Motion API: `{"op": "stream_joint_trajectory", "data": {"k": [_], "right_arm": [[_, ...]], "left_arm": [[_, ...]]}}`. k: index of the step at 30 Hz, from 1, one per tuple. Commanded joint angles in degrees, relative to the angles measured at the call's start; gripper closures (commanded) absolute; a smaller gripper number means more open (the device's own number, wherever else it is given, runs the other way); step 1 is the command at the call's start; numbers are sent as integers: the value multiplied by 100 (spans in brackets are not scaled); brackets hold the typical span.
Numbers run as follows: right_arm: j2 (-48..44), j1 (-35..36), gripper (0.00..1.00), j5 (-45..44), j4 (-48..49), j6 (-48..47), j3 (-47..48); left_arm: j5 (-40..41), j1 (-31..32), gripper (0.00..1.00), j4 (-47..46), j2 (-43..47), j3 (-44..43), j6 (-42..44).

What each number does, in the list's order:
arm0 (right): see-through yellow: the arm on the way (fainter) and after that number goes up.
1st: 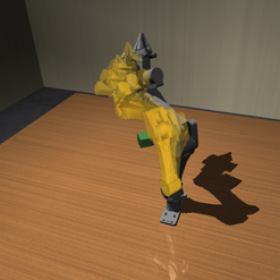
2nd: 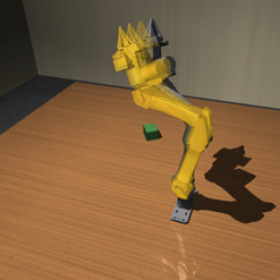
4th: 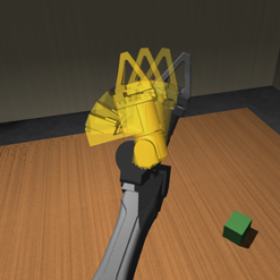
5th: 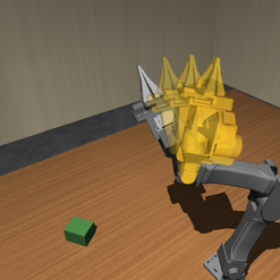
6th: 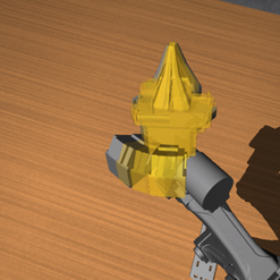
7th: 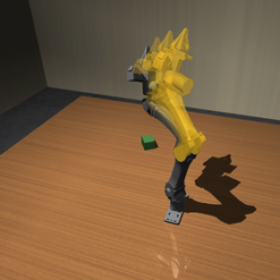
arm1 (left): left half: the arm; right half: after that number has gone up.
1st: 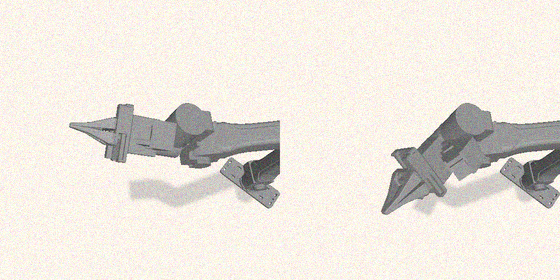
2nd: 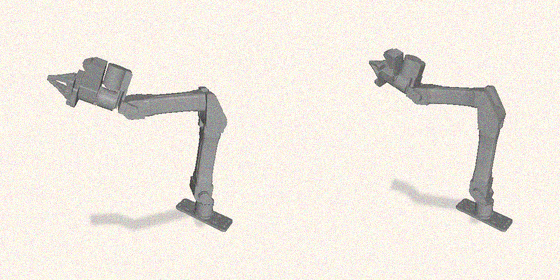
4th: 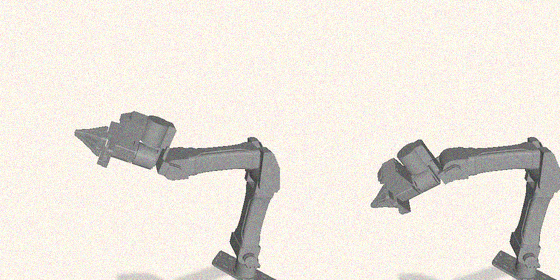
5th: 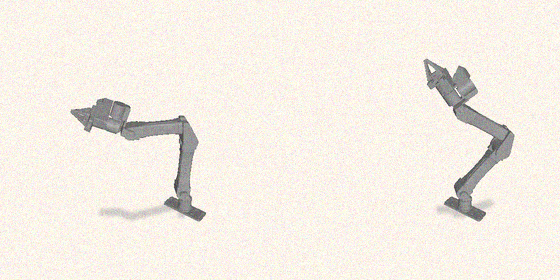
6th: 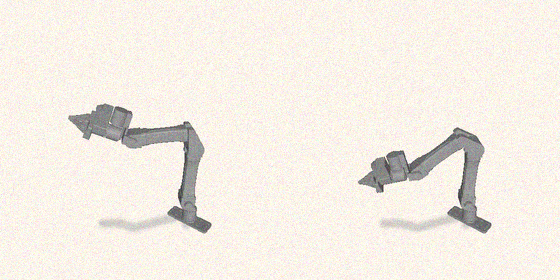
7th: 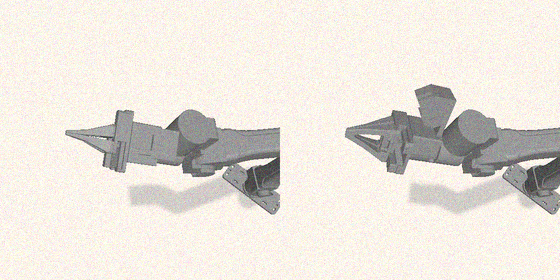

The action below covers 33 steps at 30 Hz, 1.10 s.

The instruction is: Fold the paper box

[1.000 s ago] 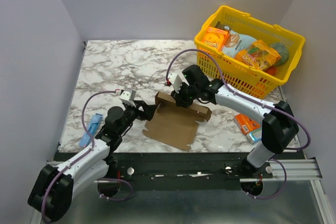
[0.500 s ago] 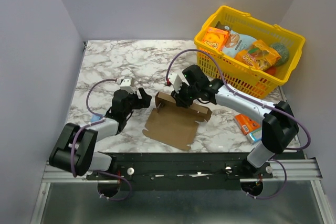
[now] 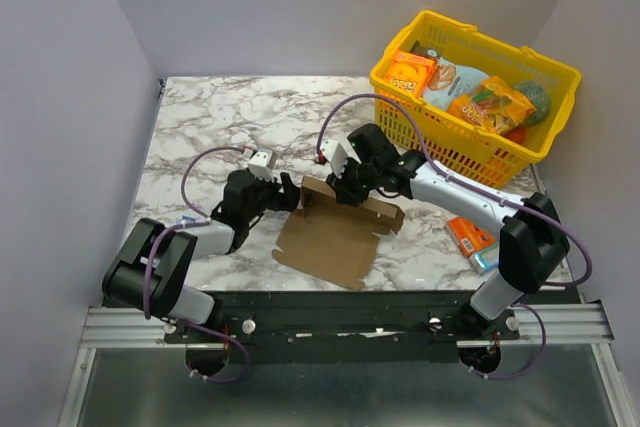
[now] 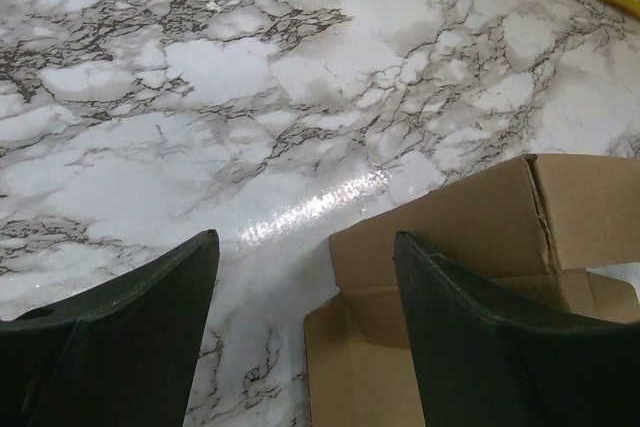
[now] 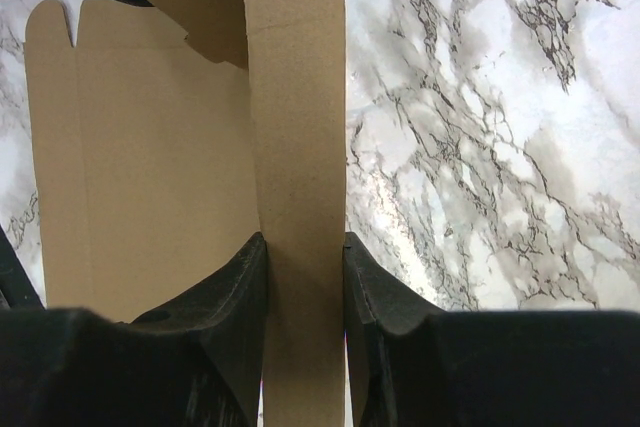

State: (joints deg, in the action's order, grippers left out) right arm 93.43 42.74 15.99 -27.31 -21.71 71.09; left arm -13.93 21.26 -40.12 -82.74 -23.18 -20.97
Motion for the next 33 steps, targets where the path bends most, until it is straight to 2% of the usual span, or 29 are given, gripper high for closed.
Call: {"op": "stream_joint_trajectory", "data": {"k": [1, 15, 22, 33], "right_arm": [[114, 68, 64, 185, -503, 18, -16], [114, 68, 63, 168, -521, 44, 19], [123, 68, 63, 177, -530, 53, 37], [123, 76, 63, 212, -521, 71, 28]], "left_arm": [[-57, 308, 21, 91, -58, -108, 190], [699, 564, 21, -303, 627, 727, -65], [313, 608, 21, -427, 539, 745, -91], [356, 651, 23, -909, 57, 429, 242]]}}
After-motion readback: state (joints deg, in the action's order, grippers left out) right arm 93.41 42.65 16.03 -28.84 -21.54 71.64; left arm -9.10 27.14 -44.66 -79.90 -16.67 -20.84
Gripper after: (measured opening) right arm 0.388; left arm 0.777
